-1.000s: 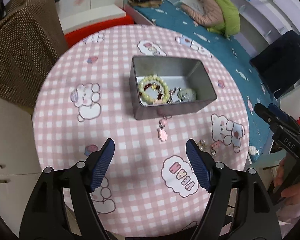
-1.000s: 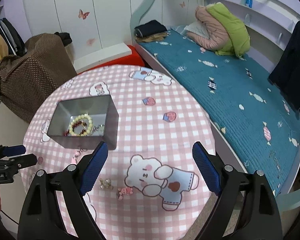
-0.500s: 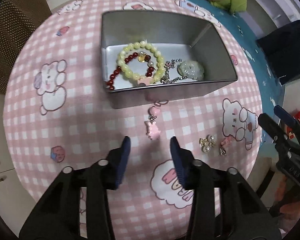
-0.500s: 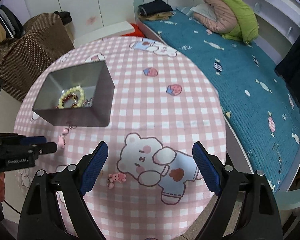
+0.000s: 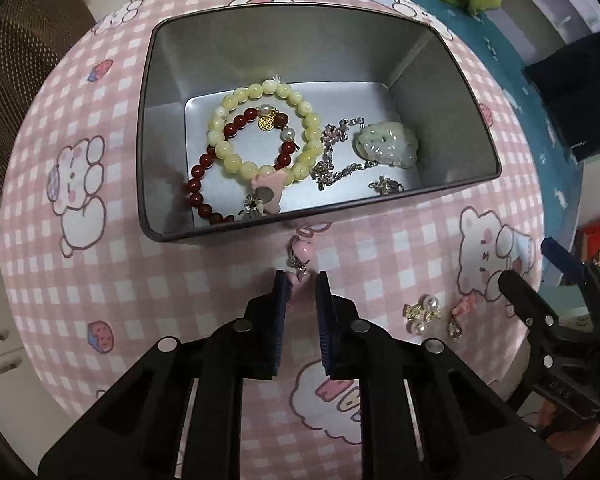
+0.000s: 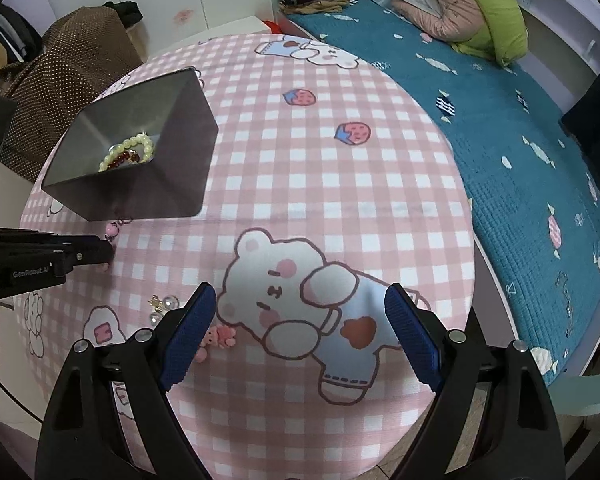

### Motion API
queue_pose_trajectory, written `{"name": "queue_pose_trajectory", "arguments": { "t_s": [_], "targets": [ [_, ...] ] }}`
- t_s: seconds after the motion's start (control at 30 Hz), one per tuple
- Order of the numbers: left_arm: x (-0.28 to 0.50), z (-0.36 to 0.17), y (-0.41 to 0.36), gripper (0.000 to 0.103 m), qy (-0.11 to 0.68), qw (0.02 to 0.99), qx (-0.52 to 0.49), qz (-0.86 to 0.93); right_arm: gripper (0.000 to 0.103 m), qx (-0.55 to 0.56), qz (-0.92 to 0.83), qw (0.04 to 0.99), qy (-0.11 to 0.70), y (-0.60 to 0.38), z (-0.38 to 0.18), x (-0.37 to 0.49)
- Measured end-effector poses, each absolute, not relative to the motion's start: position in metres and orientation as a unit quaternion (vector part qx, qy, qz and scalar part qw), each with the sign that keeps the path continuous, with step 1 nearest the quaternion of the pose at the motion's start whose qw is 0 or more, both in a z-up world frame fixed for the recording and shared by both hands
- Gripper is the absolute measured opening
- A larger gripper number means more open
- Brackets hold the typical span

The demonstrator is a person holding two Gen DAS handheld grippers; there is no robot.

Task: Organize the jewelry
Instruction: 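Move both tools back to the remaining pink charms beside the tin, then grasp a pink charm with left tool while right tool grasps a pink bear charm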

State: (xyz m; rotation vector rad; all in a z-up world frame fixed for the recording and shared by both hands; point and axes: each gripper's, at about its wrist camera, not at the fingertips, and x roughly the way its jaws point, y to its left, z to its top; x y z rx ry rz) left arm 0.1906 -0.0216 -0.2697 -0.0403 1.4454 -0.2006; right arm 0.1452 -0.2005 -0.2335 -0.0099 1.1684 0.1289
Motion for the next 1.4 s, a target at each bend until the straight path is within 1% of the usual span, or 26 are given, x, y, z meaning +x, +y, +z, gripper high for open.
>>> {"name": "queue_pose_trajectory", "arguments": {
  "t_s": [0.33, 0.37, 0.4, 0.47, 0.63, 0.7, 0.8, 1.07, 1.4],
  "targets": [
    [0.180, -0.248, -0.020, 0.012, 0.644, 0.758, -0.041, -0.101, 0.083, 0.024, 0.084, 0.843, 0.531, -0.214, -0.232, 0.137],
    [0.178, -0.245, -0.019, 0.012, 0.641, 0.759, -0.048, -0.102, 0.080, 0.024, 0.087, 0.842, 0.531, -0.214, -0.232, 0.136],
    [0.177, -0.244, -0.017, 0.012, 0.639, 0.760, -0.054, -0.104, 0.074, 0.026, 0.094, 0.842, 0.531, -0.213, -0.232, 0.136],
    [0.172, -0.239, -0.014, 0.012, 0.634, 0.762, -0.067, -0.111, 0.068, 0.024, 0.114, 0.841, 0.529, -0.209, -0.230, 0.133],
    [0.164, -0.230, -0.014, 0.012, 0.628, 0.767, -0.069, -0.117, 0.057, -0.015, 0.155, 0.835, 0.528, -0.191, -0.233, 0.123],
    [0.159, -0.228, -0.014, 0.012, 0.626, 0.767, -0.070, -0.122, 0.048, -0.041, 0.160, 0.833, 0.528, -0.183, -0.237, 0.120],
    [0.150, -0.229, -0.016, 0.012, 0.627, 0.768, -0.054, -0.122, 0.038, -0.063, 0.173, 0.829, 0.529, -0.175, -0.243, 0.116],
    [0.140, -0.235, -0.028, 0.012, 0.632, 0.762, -0.042, -0.135, 0.034, -0.060, 0.198, 0.824, 0.528, -0.167, -0.248, 0.115],
    [0.135, -0.236, -0.027, 0.012, 0.635, 0.760, -0.041, -0.133, 0.034, -0.066, 0.216, 0.815, 0.533, -0.157, -0.250, 0.110]
  ]
}}
